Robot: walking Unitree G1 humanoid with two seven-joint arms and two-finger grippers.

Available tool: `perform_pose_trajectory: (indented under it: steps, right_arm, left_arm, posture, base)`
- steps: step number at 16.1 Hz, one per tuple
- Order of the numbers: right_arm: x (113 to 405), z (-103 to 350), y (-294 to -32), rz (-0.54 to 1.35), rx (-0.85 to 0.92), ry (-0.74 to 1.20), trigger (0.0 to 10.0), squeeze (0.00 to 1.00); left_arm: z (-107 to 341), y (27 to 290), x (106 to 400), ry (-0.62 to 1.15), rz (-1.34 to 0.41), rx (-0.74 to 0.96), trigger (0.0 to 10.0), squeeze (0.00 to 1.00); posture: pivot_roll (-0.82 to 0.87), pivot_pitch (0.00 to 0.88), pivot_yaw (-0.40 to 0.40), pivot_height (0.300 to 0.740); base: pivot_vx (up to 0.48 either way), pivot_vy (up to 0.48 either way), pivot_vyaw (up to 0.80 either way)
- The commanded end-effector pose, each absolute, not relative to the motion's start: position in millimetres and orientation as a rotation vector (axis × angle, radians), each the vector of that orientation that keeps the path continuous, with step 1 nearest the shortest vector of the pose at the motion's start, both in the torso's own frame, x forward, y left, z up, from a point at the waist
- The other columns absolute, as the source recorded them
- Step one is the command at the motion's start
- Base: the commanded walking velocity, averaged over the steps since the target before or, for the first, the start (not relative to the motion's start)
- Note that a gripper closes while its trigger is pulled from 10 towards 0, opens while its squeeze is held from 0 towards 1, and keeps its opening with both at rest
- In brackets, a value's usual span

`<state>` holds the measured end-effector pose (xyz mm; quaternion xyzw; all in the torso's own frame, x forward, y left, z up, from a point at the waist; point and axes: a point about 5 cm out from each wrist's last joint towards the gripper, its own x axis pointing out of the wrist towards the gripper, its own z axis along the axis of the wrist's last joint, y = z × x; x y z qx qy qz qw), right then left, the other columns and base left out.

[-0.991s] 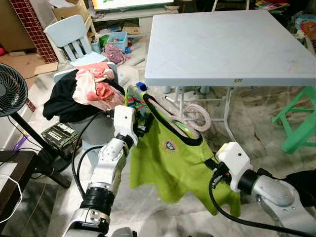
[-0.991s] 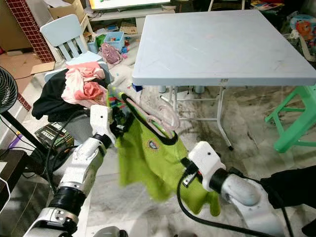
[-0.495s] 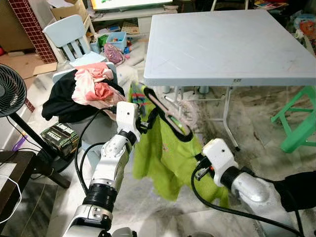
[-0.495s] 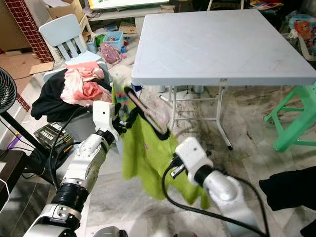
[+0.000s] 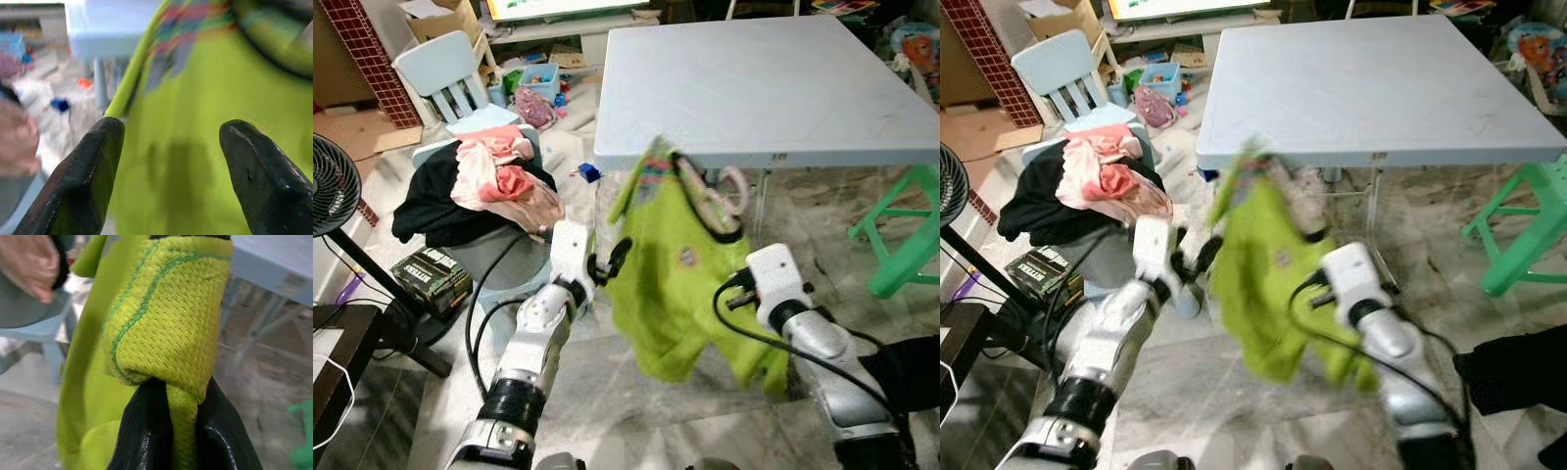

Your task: Hang hanger

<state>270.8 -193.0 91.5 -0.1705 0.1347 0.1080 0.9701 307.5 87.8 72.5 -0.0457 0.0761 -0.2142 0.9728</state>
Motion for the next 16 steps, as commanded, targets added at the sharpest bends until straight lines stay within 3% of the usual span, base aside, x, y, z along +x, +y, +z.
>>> perform_pose_trajectory:
  steps: [1,7,11,16]
  right_arm:
    - [274.3,95.9,-189.9,0.221,-0.33,0.236,10.0,0.0]
    - [231.3,87.8,-174.4,0.467,-0.245,0.302,10.0,0.0]
    - [227.5,97.4,-162.8,0.486,-0.218,0.268,10.0,0.0]
    - [212.4,109.7,-149.9,0.682,-0.198,0.267,10.0,0.0]
  left_arm:
    - [70.0,89.4,307.2,0.156,-0.435,-0.068,10.0,0.0]
    - [93.6,87.1,333.1,0.087,-0.406,-0.074,10.0,0.0]
    - [89.0,76.3,335.5,0.107,-0.446,-0.046,10.0,0.0]
    - [91.1,75.9,341.3,0.091,-0.415,-0.05,10.0,0.0]
  posture:
    - [-0.14,0.0,0.086,0.74]
    - [-0.14,0.0,0.09,0.74]
    - [-0.16,0.0,0.11,0.74]
    - [-0.16,0.0,0.097,0.74]
  base:
    - [0.0,0.0,0.0]
    - [0.0,0.0,0.0]
    - [0.0,0.0,0.0]
    - [0.0,0.0,0.0]
